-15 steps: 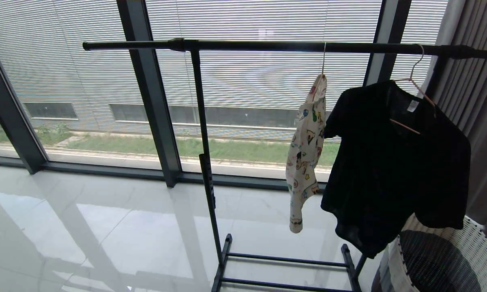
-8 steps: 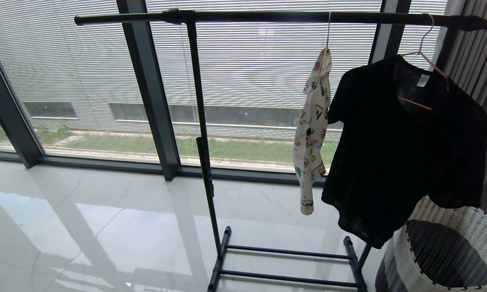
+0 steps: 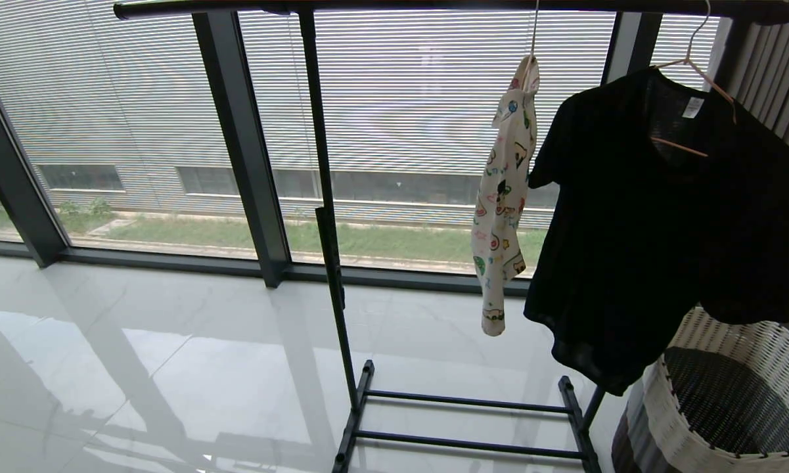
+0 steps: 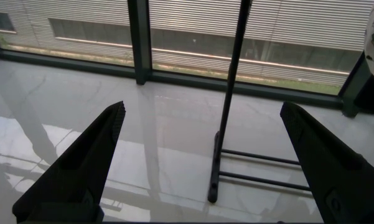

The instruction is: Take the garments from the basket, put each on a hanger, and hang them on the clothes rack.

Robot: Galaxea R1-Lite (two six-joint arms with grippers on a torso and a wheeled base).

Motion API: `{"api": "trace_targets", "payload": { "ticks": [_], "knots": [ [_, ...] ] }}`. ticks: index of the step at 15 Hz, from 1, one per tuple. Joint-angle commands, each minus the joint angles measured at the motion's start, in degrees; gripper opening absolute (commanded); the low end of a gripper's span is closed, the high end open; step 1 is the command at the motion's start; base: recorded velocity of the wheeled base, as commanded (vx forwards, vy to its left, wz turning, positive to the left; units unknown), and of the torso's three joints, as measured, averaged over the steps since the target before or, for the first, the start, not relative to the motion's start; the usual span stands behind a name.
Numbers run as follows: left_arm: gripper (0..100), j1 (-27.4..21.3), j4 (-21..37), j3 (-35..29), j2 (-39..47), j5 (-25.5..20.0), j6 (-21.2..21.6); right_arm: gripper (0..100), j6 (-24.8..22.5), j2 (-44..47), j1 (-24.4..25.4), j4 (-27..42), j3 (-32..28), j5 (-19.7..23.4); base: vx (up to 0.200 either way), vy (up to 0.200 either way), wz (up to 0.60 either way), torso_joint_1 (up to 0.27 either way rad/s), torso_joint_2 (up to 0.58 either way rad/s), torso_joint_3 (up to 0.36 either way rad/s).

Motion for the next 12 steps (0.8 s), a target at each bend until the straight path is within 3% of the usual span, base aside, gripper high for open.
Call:
{"api": "trace_targets", "payload": {
  "ticks": [1,12],
  "knots": [
    [100,0.0,-0.01,0.01,-0.02,0.01,0.0,100,-0.14,0.02,-0.02,0.12,0.0,-0.04,0.0,0.0,0.0,0.0,0.0,0.0],
    [100,0.0,-0.01,0.01,-0.02,0.01,0.0,100,-0.67,0.02,0.07,0.56,0.0,1.54,0.0,0.0,0.0,0.0,0.0,0.0]
  ]
}}
